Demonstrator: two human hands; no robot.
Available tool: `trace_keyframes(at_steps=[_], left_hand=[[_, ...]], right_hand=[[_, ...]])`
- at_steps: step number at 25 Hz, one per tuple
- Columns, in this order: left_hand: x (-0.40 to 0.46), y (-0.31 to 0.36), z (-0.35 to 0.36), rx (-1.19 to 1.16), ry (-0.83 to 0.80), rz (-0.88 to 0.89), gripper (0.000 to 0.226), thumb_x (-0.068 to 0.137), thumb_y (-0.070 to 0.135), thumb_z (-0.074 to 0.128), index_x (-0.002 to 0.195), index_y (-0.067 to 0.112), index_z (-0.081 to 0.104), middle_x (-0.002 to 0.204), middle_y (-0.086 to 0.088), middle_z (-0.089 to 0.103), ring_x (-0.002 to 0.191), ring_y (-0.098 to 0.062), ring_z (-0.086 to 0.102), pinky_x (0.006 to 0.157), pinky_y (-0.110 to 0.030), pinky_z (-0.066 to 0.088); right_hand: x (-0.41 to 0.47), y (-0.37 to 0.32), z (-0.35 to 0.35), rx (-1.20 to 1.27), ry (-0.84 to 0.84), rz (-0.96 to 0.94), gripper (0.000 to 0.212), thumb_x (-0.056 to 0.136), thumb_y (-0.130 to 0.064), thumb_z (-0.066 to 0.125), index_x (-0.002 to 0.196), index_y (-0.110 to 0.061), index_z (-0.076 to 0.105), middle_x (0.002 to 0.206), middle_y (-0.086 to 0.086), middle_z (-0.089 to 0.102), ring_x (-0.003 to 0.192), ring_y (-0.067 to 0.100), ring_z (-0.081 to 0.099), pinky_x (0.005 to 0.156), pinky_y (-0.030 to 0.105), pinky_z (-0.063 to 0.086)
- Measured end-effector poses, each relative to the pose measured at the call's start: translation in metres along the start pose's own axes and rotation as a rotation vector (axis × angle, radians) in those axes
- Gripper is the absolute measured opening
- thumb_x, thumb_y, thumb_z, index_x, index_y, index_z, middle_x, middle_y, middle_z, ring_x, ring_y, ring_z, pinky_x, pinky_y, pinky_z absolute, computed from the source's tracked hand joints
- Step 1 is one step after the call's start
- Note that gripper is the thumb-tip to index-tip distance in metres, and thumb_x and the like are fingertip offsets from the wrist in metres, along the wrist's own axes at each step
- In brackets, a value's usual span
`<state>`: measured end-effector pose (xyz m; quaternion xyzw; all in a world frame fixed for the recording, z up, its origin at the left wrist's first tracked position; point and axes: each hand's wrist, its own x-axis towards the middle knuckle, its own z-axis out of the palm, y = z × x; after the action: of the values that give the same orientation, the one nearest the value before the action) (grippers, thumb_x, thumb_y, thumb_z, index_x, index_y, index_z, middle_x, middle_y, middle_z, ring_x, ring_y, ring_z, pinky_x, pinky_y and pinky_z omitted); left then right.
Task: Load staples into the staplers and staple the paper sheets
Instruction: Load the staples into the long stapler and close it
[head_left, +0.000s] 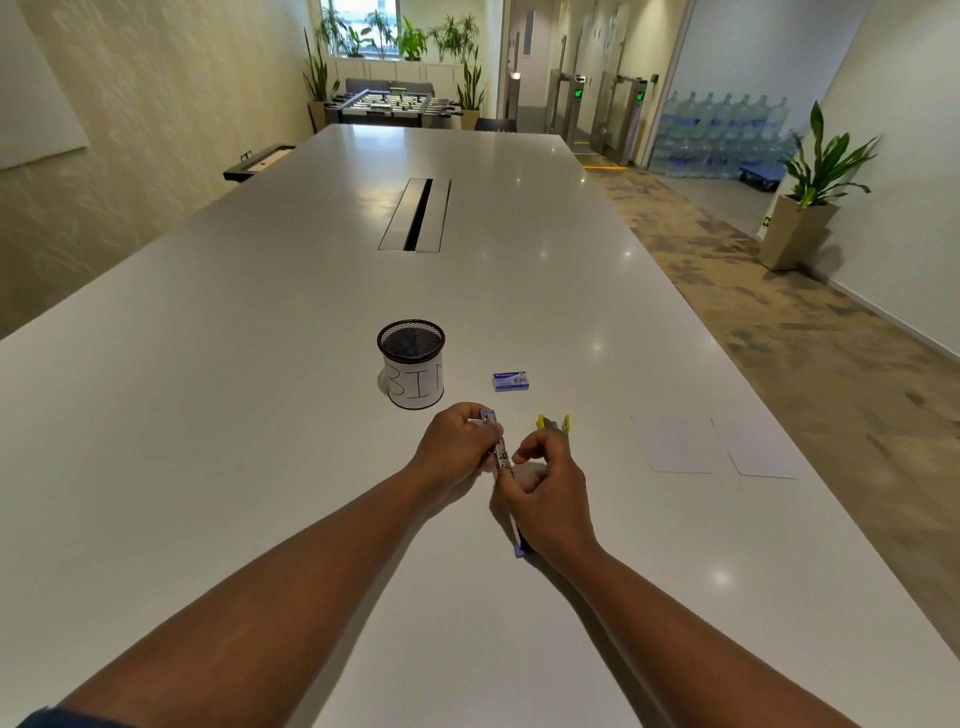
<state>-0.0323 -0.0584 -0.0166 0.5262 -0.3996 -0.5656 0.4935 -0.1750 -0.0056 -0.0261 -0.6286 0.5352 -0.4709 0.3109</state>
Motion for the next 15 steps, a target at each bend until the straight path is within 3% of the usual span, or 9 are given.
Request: trace_keyframes(at_steps=[2,5,7,9,11,13,15], left_hand=[[0.0,-0.001,0.001,0.023,0.065,0.029,0.013,0.089,0.007,0.063,0.102,0.006,0.066,0.069,-0.012,0.062,0.058,-0.022,0.056,0.059,-0.036,0.049],[0.002,-0.001,0.001,-0.005,0.087,0.044,0.013,0.092,0.006,0.061,0.104,0.003,0.064,0.065,-0.011,0.061,0.052,-0.021,0.055,0.058,-0.035,0.049],[0.003,0.0,-0.001,-0.007,0.097,0.044,0.012,0.092,0.006,0.061,0.103,0.002,0.064,0.066,-0.012,0.061,0.05,-0.02,0.055,0.053,-0.032,0.049],[0.002,-0.001,-0.001,0.003,0.099,0.054,0.011,0.091,0.006,0.061,0.1,0.003,0.065,0.065,-0.012,0.06,0.049,-0.019,0.055,0.049,-0.029,0.048],[0.0,-0.001,0.0,-0.013,0.082,0.056,0.012,0.09,0.006,0.061,0.101,0.004,0.064,0.067,-0.012,0.06,0.048,-0.019,0.052,0.046,-0.029,0.045],[-0.003,0.0,0.0,-0.032,0.062,0.049,0.016,0.087,0.008,0.063,0.102,0.004,0.064,0.069,-0.015,0.06,0.05,-0.02,0.051,0.047,-0.029,0.044],[-0.006,0.001,-0.001,-0.058,0.012,0.034,0.025,0.084,0.015,0.068,0.105,0.003,0.063,0.071,-0.017,0.061,0.051,-0.02,0.051,0.048,-0.029,0.043]], right_hand=[[0.0,0.001,-0.005,0.125,-0.018,-0.001,0.015,0.081,-0.02,0.062,0.092,-0.029,0.057,0.066,0.007,0.057,0.047,0.012,0.047,0.052,0.036,0.046],[-0.001,0.0,-0.01,0.404,-0.014,0.028,0.015,0.084,-0.014,0.052,0.093,-0.014,0.064,0.085,0.016,0.065,0.071,0.033,0.063,0.068,0.045,0.056],[-0.001,-0.005,-0.012,0.618,-0.006,0.088,0.024,0.087,-0.024,0.051,0.096,-0.006,0.064,0.097,0.023,0.068,0.082,0.039,0.068,0.068,0.045,0.059],[0.0,-0.006,-0.014,0.707,0.009,0.14,0.044,0.088,-0.043,0.053,0.106,-0.003,0.062,0.098,0.021,0.072,0.082,0.034,0.072,0.064,0.04,0.059],[0.0,-0.005,-0.012,0.588,0.017,0.116,0.035,0.088,-0.04,0.059,0.107,-0.011,0.065,0.095,0.007,0.074,0.082,0.028,0.072,0.07,0.038,0.06],[0.0,-0.003,-0.008,0.266,-0.01,0.02,0.018,0.088,-0.032,0.066,0.103,-0.024,0.068,0.095,-0.004,0.074,0.085,0.02,0.071,0.076,0.034,0.06],[0.001,-0.003,-0.001,0.024,-0.066,-0.062,0.018,0.091,-0.031,0.069,0.109,-0.029,0.067,0.102,-0.01,0.072,0.091,0.01,0.069,0.079,0.03,0.058]])
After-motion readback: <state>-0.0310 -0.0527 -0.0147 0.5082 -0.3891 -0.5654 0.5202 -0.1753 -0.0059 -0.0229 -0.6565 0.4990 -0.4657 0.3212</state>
